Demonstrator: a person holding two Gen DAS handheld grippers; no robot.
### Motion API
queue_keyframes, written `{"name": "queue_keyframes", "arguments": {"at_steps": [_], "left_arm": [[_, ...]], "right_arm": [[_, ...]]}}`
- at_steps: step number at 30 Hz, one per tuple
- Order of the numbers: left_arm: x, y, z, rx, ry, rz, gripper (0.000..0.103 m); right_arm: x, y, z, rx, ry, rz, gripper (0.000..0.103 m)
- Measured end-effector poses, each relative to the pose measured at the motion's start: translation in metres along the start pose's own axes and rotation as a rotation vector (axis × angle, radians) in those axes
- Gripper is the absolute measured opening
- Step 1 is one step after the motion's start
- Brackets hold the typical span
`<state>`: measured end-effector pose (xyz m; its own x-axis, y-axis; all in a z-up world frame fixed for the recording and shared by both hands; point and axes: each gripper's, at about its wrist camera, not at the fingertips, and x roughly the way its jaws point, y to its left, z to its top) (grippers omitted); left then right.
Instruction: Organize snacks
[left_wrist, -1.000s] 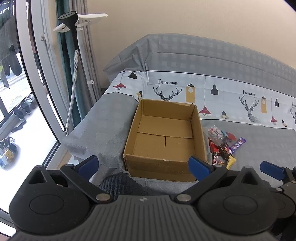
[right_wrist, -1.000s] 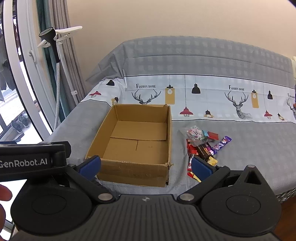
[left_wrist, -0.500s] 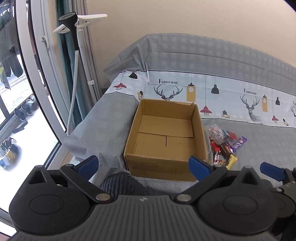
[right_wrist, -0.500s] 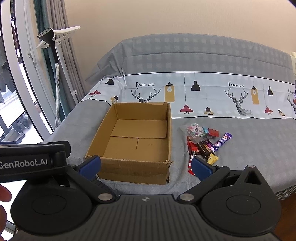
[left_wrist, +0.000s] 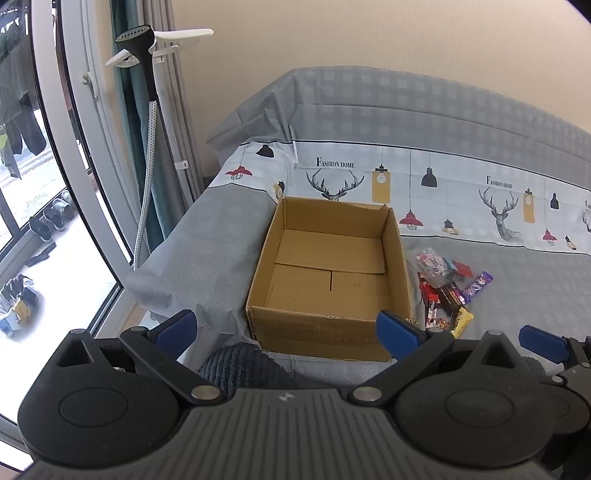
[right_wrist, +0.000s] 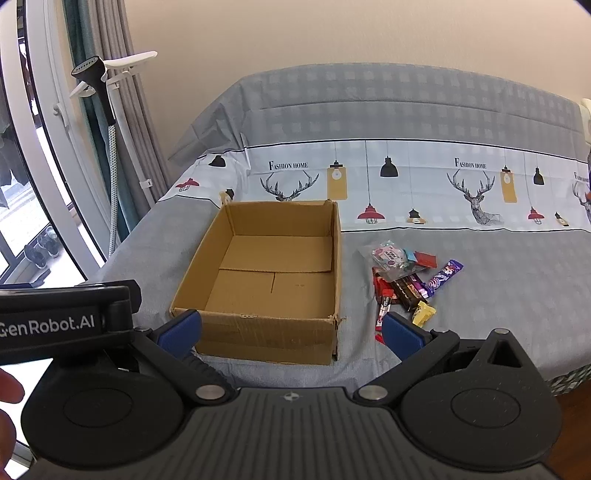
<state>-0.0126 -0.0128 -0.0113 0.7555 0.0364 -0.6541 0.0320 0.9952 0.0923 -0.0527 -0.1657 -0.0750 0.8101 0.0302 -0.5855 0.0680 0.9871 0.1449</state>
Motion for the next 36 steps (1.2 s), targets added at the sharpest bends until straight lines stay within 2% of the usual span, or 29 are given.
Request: {"name": "queue_keyframes", "arguments": {"at_steps": [10, 14, 18, 25, 31, 36], "left_arm": [[-0.001, 0.0, -0.002, -0.001, 0.0, 0.003, 0.103], [-0.004, -0.004, -0.003, 0.016, -0.024, 0.025, 0.103], [-0.007, -0.007, -0.005, 0.027, -0.016, -0.021, 0.103], [-0.007, -0.012, -0.005, 0.034, -0.005, -0.038, 0.103], [0.004, -0.032, -0.007, 0.075, 0.004, -0.026, 0.103], [0.033, -0.06, -0.016, 0.103, 0.019, -0.061, 0.103]], "right_arm": [[0.0, 0.0, -0.002, 0.002, 0.002, 0.0, 0.103], [0.0, 0.0, -0.002, 0.003, 0.003, 0.0, 0.103], [0.001, -0.001, -0.003, 0.001, 0.005, -0.002, 0.103], [0.002, -0.006, -0.003, 0.015, 0.013, 0.009, 0.103], [0.01, -0.02, -0.007, 0.042, 0.03, 0.006, 0.103], [0.03, -0.046, -0.017, 0.073, 0.054, -0.018, 0.103]]}}
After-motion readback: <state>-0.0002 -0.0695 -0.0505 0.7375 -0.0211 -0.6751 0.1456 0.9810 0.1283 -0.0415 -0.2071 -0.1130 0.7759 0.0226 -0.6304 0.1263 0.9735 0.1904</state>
